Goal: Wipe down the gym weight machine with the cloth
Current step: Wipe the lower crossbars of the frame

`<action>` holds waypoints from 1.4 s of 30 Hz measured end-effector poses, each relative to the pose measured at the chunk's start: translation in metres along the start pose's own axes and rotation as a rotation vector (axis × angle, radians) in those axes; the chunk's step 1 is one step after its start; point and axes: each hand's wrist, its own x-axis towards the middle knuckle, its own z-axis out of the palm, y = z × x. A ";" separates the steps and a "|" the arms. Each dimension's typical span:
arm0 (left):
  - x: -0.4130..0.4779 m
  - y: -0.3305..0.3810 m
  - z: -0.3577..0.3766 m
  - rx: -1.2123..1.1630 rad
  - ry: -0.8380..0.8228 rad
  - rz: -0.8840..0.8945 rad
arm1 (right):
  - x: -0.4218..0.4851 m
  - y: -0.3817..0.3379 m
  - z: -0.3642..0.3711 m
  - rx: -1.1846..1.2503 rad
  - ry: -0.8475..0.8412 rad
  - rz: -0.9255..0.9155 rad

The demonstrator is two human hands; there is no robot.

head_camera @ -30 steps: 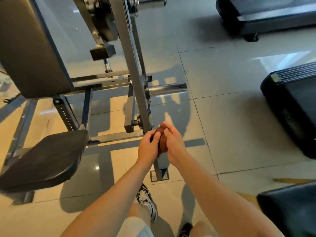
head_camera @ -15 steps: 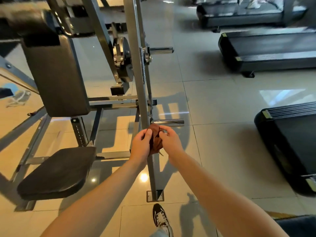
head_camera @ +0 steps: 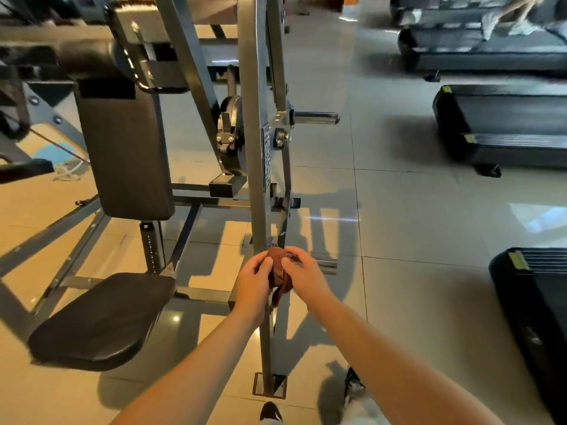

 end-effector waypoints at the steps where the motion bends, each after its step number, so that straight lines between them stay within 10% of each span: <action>1: 0.004 0.000 0.009 -0.014 0.027 -0.002 | 0.009 0.000 -0.008 -0.012 -0.029 0.008; 10: 0.043 0.029 0.117 -0.107 0.326 0.129 | 0.108 -0.039 -0.094 -0.079 -0.299 -0.122; 22: 0.091 0.136 0.132 0.326 0.430 0.446 | 0.190 -0.154 -0.102 -0.028 -0.332 -0.426; 34: 0.111 0.073 0.129 0.090 0.429 0.329 | 0.206 -0.108 -0.079 -0.164 -0.487 -0.224; 42: 0.127 0.022 0.141 -0.223 0.875 0.158 | 0.263 -0.087 -0.084 -0.346 -0.594 -0.177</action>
